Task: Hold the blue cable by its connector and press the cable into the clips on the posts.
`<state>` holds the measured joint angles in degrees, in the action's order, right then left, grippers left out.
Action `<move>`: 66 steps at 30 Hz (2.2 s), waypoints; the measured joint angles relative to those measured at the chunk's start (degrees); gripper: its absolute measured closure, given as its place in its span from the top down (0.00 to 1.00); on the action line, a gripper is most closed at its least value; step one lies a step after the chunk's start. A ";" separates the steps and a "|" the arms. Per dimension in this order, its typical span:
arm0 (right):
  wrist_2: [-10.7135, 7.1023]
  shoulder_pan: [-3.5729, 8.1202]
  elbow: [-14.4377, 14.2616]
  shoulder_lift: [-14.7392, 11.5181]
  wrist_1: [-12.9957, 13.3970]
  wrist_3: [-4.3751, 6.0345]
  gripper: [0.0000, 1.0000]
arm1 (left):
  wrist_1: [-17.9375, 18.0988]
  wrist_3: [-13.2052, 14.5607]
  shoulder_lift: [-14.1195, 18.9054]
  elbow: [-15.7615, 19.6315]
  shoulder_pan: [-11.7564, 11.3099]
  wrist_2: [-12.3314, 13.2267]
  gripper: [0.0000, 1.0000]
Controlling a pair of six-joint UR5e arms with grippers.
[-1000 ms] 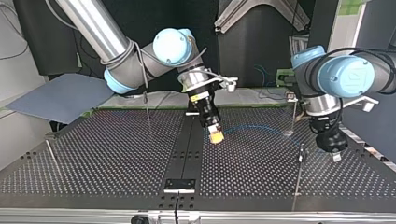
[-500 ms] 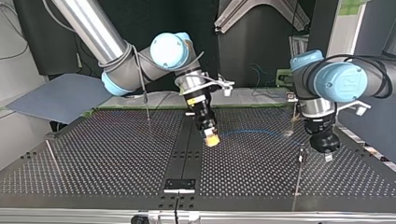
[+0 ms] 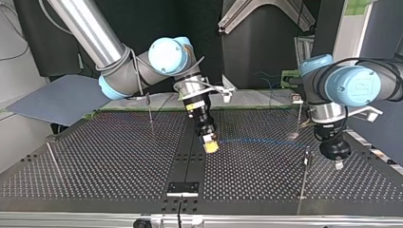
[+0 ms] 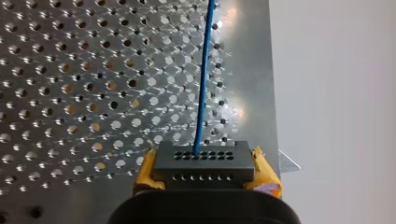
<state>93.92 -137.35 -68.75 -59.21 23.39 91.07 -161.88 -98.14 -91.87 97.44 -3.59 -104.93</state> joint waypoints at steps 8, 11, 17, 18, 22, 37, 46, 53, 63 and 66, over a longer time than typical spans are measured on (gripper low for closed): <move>-0.20 0.43 1.74 0.00 -0.07 0.00 0.00 | 0.03 -0.02 0.00 -0.67 -0.70 2.00 0.00; -0.21 0.60 1.92 0.00 -0.09 0.00 0.00 | -0.08 -0.11 0.00 -1.31 -1.01 2.31 0.00; -0.18 0.99 1.98 0.04 -0.09 0.11 0.00 | -0.44 -0.48 -0.06 -2.29 -1.68 2.90 0.00; -0.17 1.10 1.98 0.04 -0.09 0.13 0.00 | -0.47 -0.51 -0.11 -2.33 -1.75 3.00 0.00; -0.20 1.48 1.99 0.07 -0.09 0.17 0.00 | -0.53 -0.55 -0.81 -2.38 -1.99 3.47 0.00; -1.31 2.75 2.31 0.80 -0.07 0.24 0.00 | 0.58 -1.02 -2.75 -2.85 -2.74 6.68 0.00; -2.03 3.40 5.50 3.40 -0.91 0.85 0.00 | 0.98 -1.58 -3.23 -4.16 -3.06 7.29 0.00; -2.43 4.55 7.72 3.72 -1.24 1.43 0.00 | 0.34 -1.48 -5.67 -5.94 -3.18 7.81 0.00; -2.91 5.76 8.82 3.94 -1.34 1.73 0.00 | 1.47 -2.97 -6.59 -6.59 -3.56 8.72 0.00; -3.04 5.91 8.83 3.99 -1.36 1.75 0.00 | 1.63 -3.36 -7.21 -6.78 -3.76 9.39 0.00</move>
<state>90.88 -131.44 -59.92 -55.22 22.03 92.82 -160.26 -101.50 -99.08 90.66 -7.35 -95.54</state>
